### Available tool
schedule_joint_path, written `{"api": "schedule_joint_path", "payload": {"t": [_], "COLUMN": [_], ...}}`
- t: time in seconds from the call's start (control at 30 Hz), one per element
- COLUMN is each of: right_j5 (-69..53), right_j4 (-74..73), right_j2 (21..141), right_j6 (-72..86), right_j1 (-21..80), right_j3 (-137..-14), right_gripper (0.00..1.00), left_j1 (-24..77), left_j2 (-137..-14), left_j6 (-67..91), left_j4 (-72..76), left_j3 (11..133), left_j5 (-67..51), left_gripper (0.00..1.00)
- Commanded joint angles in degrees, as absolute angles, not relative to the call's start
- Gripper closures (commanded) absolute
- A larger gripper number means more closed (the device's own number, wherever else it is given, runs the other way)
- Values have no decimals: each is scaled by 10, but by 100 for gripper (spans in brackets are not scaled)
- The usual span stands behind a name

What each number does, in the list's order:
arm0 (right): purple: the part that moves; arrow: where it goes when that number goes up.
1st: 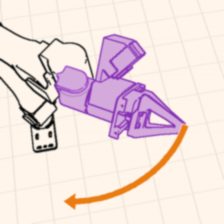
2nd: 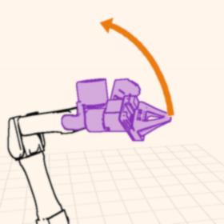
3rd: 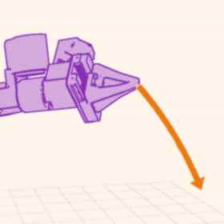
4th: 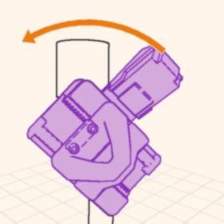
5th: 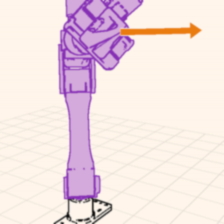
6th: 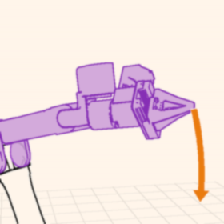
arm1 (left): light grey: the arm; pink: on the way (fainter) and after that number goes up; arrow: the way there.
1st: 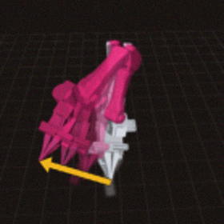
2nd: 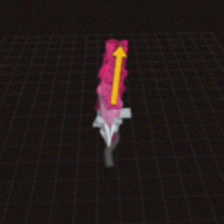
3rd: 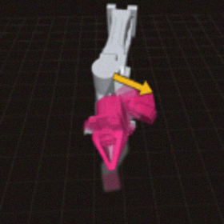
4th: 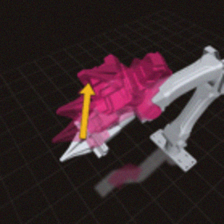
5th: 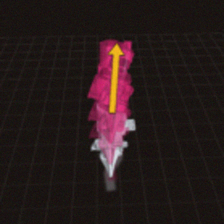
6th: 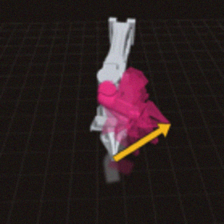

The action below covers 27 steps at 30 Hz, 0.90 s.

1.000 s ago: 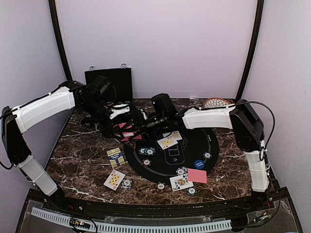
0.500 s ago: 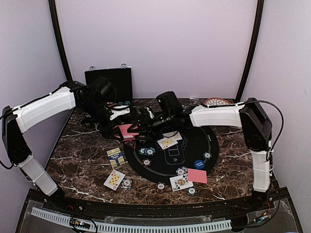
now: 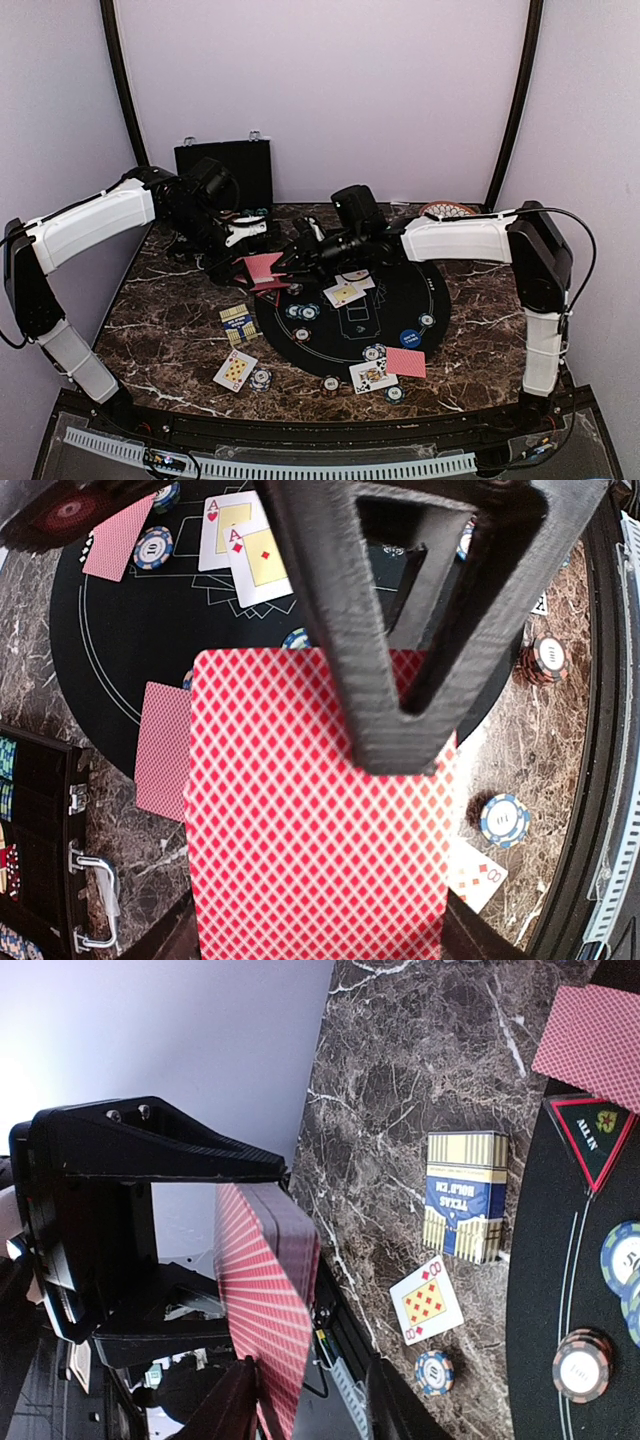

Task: Distribute texas hold em gaming equipment
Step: Pick up the poker card from the face-down deck piles.

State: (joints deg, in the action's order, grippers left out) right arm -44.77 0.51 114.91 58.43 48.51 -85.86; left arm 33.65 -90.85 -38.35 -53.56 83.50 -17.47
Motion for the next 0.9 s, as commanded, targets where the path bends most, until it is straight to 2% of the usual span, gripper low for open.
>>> {"api": "schedule_joint_path", "payload": {"t": [0.0, 0.67, 0.87], "right_j5": [-462, -463, -464], "right_j4": [68, 79, 81], "right_j2": [1119, 1098, 1091], "right_j6": [629, 643, 643], "right_j1": [481, 469, 466], "right_j3": [-840, -827, -815], "right_gripper": [65, 100, 100], "left_j1": [335, 335, 335], "left_j2": [-892, -890, -892], "left_j6": [-392, -396, -396], "left_j4": [-528, -526, -525], "left_j3": [835, 822, 822], "left_j5": [-176, -163, -162], "left_gripper": [100, 100, 100]}}
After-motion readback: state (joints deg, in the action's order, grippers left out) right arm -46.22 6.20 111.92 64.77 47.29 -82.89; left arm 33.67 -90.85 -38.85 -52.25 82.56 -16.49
